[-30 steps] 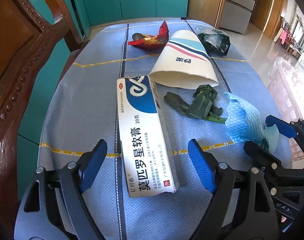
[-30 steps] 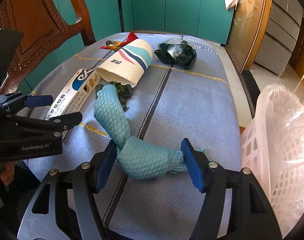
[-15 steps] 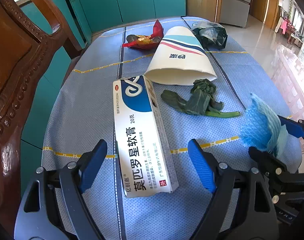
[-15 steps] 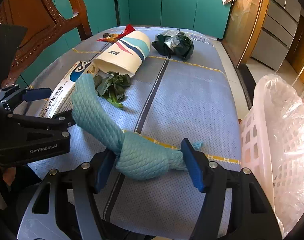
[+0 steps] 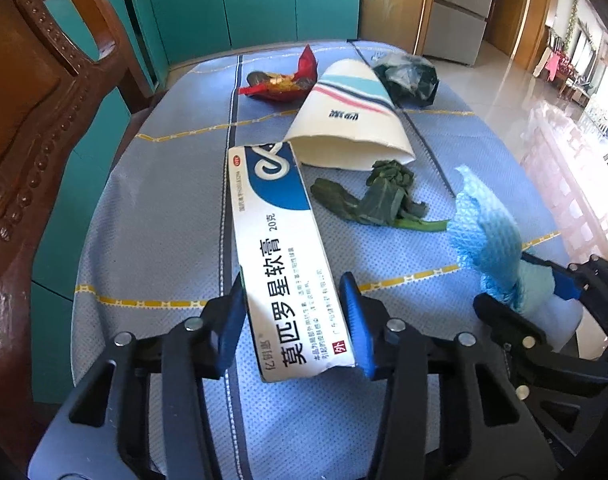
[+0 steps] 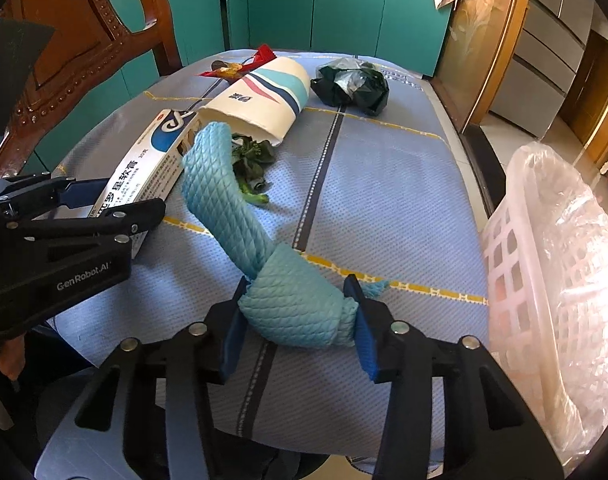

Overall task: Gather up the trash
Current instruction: 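Lift the blue cloth with the right gripper while the left gripper lifts the medicine box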

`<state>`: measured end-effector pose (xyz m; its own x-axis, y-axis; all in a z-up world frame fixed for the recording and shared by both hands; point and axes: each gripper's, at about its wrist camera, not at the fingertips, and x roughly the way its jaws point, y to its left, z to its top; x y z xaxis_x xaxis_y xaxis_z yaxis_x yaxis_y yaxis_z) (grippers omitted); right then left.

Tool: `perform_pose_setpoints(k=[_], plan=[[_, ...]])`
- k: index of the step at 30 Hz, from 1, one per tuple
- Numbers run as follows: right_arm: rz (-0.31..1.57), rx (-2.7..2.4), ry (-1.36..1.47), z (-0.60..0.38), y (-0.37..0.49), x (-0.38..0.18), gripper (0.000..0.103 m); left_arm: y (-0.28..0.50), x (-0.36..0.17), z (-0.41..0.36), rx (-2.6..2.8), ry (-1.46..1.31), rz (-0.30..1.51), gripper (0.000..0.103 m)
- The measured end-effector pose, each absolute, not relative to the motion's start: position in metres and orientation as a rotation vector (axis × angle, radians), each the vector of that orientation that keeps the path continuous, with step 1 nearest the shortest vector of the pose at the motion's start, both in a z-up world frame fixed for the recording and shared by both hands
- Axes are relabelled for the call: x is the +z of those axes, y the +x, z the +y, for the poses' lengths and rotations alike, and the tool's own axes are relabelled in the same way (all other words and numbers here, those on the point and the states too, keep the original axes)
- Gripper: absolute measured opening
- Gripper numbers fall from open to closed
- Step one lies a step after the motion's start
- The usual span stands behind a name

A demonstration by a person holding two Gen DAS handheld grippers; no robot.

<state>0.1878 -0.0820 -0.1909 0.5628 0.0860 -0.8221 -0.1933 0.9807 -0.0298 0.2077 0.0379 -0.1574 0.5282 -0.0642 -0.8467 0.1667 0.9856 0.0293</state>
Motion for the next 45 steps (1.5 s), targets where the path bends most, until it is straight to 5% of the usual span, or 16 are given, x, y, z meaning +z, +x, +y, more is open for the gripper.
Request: perform_pose_setpoints(k=[45], plan=[[0.867, 0.104, 0.014, -0.106, 0.165, -0.157, 0.045, 0.18, -0.115, 0.041, -0.149, 0.132, 0.777, 0.047]])
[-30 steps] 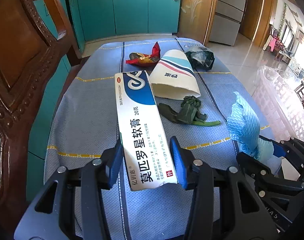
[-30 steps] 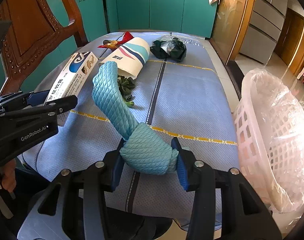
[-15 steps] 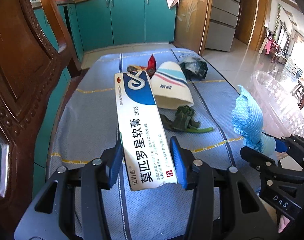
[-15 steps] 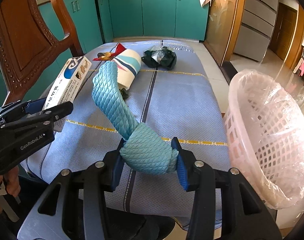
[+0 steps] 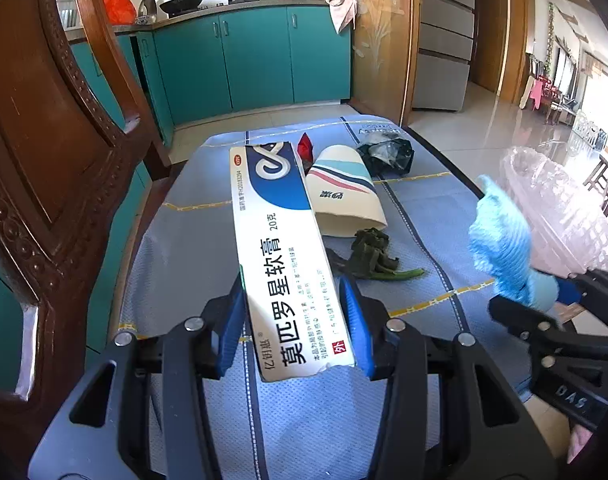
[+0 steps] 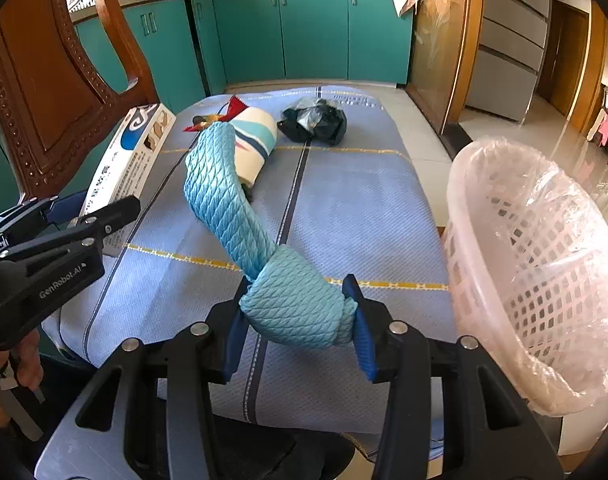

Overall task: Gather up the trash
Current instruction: 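Lift the blue cloth with the right gripper while the left gripper lifts the medicine box, then carry both items over the wastebasket and open both grippers to drop them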

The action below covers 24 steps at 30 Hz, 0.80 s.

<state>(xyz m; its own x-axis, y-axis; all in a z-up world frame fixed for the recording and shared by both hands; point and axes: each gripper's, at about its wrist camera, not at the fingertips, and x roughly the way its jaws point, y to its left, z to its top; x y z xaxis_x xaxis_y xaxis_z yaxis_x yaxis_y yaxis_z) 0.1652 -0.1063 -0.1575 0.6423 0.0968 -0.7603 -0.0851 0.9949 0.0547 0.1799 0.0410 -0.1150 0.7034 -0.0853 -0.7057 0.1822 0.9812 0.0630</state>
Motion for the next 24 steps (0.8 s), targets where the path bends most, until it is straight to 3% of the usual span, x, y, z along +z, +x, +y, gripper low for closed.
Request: perform_pose_setpoints(k=[24], plan=[[0.854, 0.102, 0.039, -0.1137, 0.1621, -0.1549, 0.045, 0.1773, -0.1153, 0.0417, -0.125, 0.153, 0.766, 0.047]])
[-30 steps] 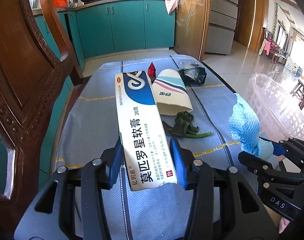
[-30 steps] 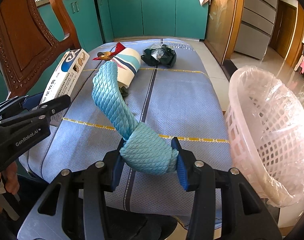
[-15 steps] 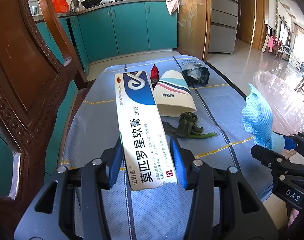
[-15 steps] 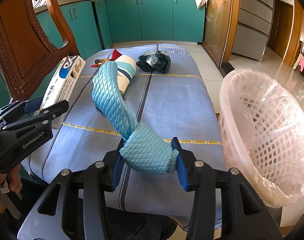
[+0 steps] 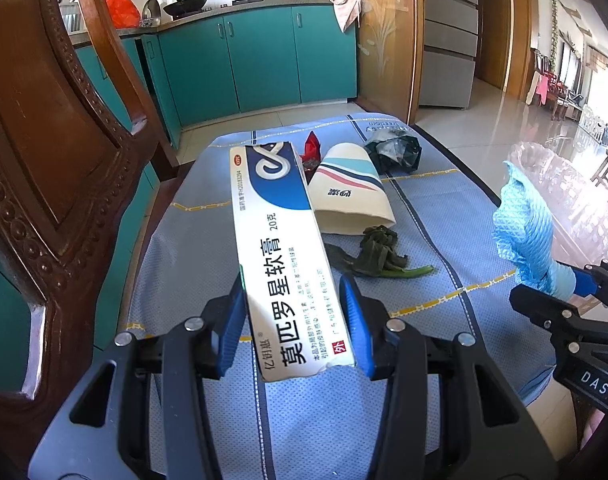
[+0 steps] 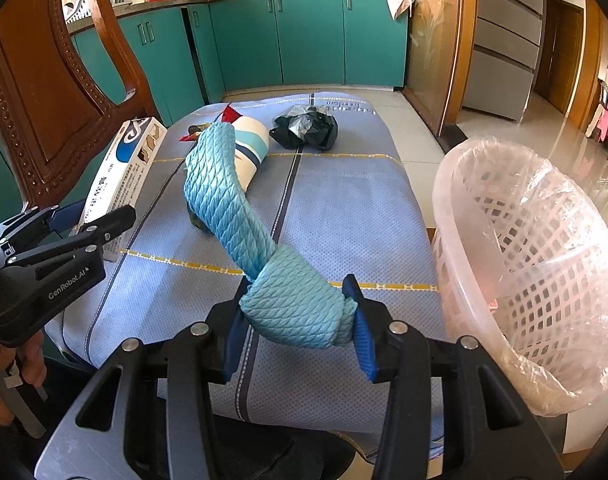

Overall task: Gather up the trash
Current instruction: 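Carry both items over the wastebasket and open both grippers to drop them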

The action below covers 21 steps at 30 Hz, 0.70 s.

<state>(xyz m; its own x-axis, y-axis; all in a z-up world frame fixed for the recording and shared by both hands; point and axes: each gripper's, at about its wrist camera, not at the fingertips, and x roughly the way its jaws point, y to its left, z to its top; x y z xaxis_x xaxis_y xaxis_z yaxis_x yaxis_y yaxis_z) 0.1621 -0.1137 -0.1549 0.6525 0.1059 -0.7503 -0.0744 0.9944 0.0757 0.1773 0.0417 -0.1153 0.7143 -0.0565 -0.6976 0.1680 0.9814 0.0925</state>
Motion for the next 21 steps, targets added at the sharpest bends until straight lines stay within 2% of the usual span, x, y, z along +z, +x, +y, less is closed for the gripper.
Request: perform_pose_setpoints(k=[6, 12, 21], plan=[[0.806, 0.122, 0.043, -0.114, 0.157, -0.138, 0.045, 0.166, -0.107, 0.045, -0.101, 0.149, 0.722, 0.047], [0.713, 0.142, 0.049, -0.129, 0.145, -0.104, 0.045, 0.144, -0.076, 0.048, -0.047, 0.127, 0.646, 0.047], [0.653, 0.13, 0.126, -0.176, 0.136, -0.088, 0.045, 0.132, -0.05, 0.013, -0.08, 0.117, 0.611, 0.047]])
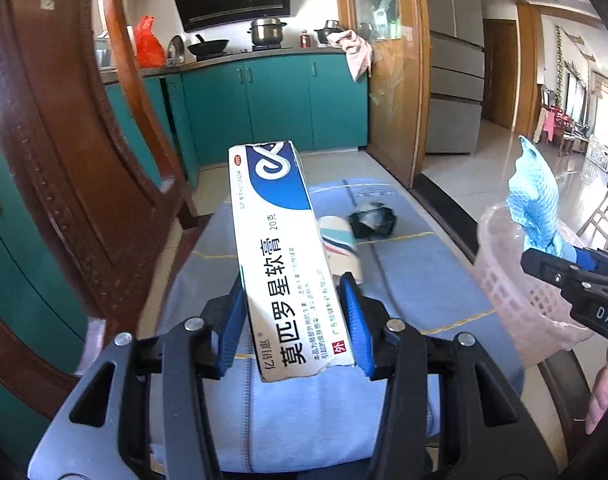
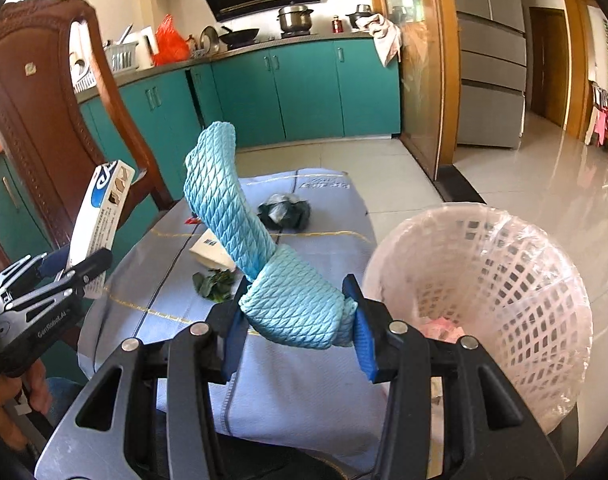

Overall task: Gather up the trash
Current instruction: 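Carry both items over the wastebasket and open both grippers to drop them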

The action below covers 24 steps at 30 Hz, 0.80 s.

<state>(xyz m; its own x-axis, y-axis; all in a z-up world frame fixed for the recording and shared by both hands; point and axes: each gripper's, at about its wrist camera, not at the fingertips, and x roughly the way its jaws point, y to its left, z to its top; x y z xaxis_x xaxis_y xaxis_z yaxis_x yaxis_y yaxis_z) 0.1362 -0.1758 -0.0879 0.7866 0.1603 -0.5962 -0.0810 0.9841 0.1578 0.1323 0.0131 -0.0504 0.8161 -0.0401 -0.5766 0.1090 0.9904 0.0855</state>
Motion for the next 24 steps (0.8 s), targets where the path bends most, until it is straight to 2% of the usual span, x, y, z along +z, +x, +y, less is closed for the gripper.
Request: perform_pose_setpoints(k=[8, 24], plan=[[0.611, 0.062, 0.208, -0.237, 0.124, -0.088, 0.045, 0.146, -0.058, -0.037, -0.264, 0.085, 0.676, 0.047], [0.606, -0.217, 0.331, -0.382, 0.078, -0.113, 0.045, 0.165, -0.074, -0.204, -0.624, 0.165, 0.748, 0.047]])
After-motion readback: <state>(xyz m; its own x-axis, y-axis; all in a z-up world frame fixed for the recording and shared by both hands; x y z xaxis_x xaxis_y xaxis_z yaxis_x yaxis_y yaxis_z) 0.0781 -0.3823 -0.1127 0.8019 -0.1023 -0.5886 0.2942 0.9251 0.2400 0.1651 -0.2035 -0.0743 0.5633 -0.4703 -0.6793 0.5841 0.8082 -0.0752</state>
